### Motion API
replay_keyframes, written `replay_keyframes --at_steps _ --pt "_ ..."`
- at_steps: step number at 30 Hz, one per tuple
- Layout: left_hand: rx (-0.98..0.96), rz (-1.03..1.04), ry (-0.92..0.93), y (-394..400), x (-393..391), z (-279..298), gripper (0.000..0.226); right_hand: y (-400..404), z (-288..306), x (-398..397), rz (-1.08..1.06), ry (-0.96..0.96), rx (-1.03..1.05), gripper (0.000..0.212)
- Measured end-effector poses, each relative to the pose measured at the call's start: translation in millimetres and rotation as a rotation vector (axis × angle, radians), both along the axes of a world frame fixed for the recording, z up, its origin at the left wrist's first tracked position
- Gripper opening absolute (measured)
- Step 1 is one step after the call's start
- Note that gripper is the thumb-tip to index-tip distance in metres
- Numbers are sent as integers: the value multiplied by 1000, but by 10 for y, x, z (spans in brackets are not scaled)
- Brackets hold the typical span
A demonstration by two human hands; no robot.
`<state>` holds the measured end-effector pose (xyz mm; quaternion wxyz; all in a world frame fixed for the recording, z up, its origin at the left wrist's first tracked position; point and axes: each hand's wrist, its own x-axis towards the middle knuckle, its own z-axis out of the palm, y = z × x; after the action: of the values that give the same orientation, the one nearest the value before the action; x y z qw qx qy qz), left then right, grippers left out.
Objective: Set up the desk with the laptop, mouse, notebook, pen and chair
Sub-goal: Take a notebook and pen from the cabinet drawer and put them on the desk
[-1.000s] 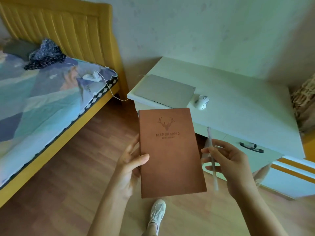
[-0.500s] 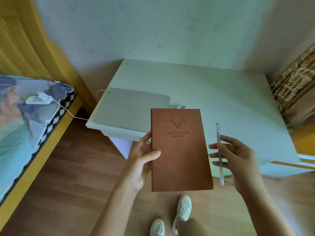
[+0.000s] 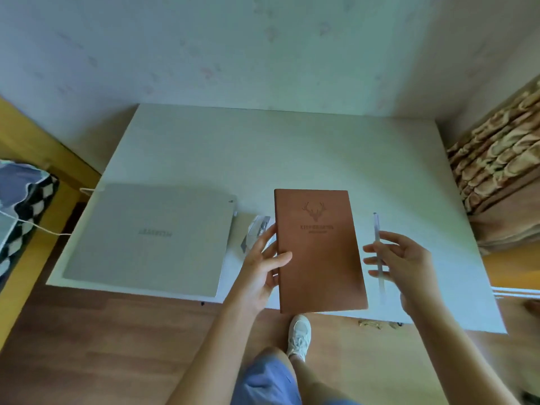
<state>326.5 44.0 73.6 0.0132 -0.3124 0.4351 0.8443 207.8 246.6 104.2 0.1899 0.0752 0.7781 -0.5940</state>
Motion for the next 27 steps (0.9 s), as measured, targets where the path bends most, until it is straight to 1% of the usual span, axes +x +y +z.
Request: replay_keyframes --at_steps 5,9,11,12,15,19,23,27 --pt "0 -31 -96 -4 -542 -393 63 7 -505 -455 -25 -92 84 27" --pt "15 -26 -157 17 -812 -645 66 -36 -824 -659 -43 -150 131 25" --pt "-15 -4 -191 25 -891 -743 63 -53 -935 -714 -60 -171 167 24" --pt "-63 10 -200 27 -906 -773 61 -62 -973 -724 -63 -173 185 23" --pt "-311 -15 -263 22 -951 -877 58 -81 -1078 -766 -65 -157 259 21" --pt "-499 -85 -332 37 -978 -968 62 -94 -1231 -820 -41 -114 391 22" --pt "-719 -94 -288 110 -1007 -1023 64 -142 -1283 -869 -52 -45 493 20" --pt "-864 -123 -286 172 -1018 -1037 64 -150 -1313 -888 -19 -4 581 21"
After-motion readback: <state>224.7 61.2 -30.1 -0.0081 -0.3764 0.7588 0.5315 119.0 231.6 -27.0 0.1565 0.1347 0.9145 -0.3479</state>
